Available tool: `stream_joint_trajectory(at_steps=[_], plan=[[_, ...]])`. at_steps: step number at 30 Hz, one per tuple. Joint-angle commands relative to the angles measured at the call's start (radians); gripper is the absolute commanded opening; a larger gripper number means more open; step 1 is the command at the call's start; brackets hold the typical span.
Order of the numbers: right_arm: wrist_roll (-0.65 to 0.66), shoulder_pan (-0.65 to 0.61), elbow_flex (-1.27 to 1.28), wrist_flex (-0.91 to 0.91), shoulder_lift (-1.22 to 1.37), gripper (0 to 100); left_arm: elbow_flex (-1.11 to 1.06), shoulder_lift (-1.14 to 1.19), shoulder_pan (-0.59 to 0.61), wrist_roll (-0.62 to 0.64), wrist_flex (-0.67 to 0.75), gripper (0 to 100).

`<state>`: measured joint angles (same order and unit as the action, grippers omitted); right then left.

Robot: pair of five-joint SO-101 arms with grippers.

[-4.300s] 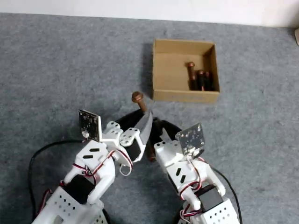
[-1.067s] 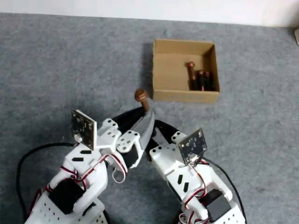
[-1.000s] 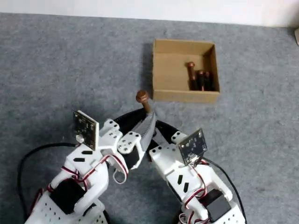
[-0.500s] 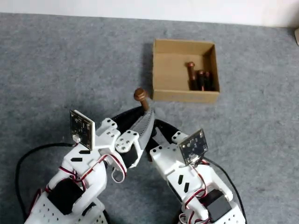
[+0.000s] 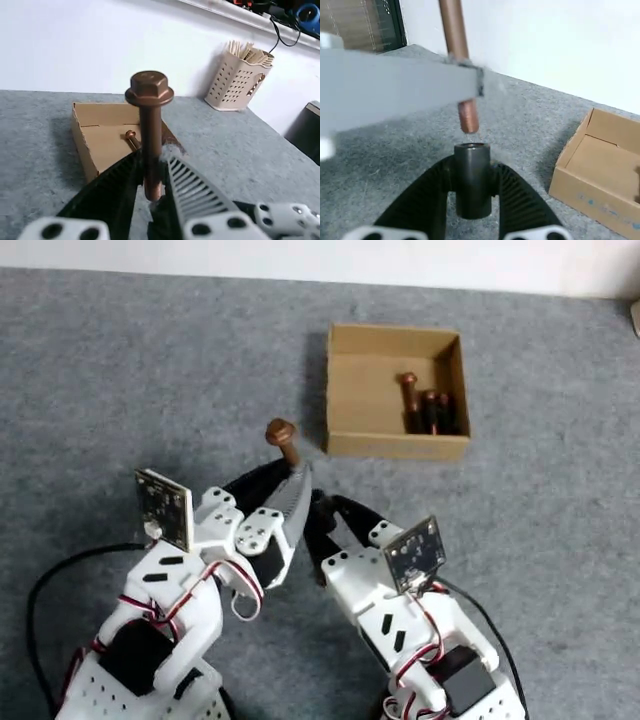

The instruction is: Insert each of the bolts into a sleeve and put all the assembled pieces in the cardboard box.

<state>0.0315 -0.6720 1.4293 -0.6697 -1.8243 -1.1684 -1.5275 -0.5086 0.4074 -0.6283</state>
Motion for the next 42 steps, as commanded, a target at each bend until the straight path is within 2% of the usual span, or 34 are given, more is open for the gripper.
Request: stream_joint_trajectory(at_steps=[1,11,16,22,36,38,42], plan=[[0.011,0.012,-0.059,0.035,-0.015,0.5,0.015,0.001,0.013,-0.002,-0.005,0],[0.011,0.010,-0.058,0.036,-0.015,0.5,-0.001,-0.001,-0.119,0.081,-0.005,0],[0.011,0.012,-0.056,0.036,-0.015,0.5,-0.019,-0.002,-0.122,0.081,-0.008,0],[0.005,0.085,-0.059,0.036,-0.015,0.5,-0.105,-0.002,-0.119,0.081,-0.003,0],[0.011,0.087,-0.051,0.036,-0.015,0.5,-0.170,-0.008,-0.120,0.077,-0.006,1],[0.011,0.087,-0.051,0.036,-0.015,0.5,-0.180,-0.008,-0.124,0.077,-0.006,6],[0.011,0.087,-0.051,0.036,-0.015,0.5,-0.183,-0.008,-0.124,0.083,-0.008,25]])
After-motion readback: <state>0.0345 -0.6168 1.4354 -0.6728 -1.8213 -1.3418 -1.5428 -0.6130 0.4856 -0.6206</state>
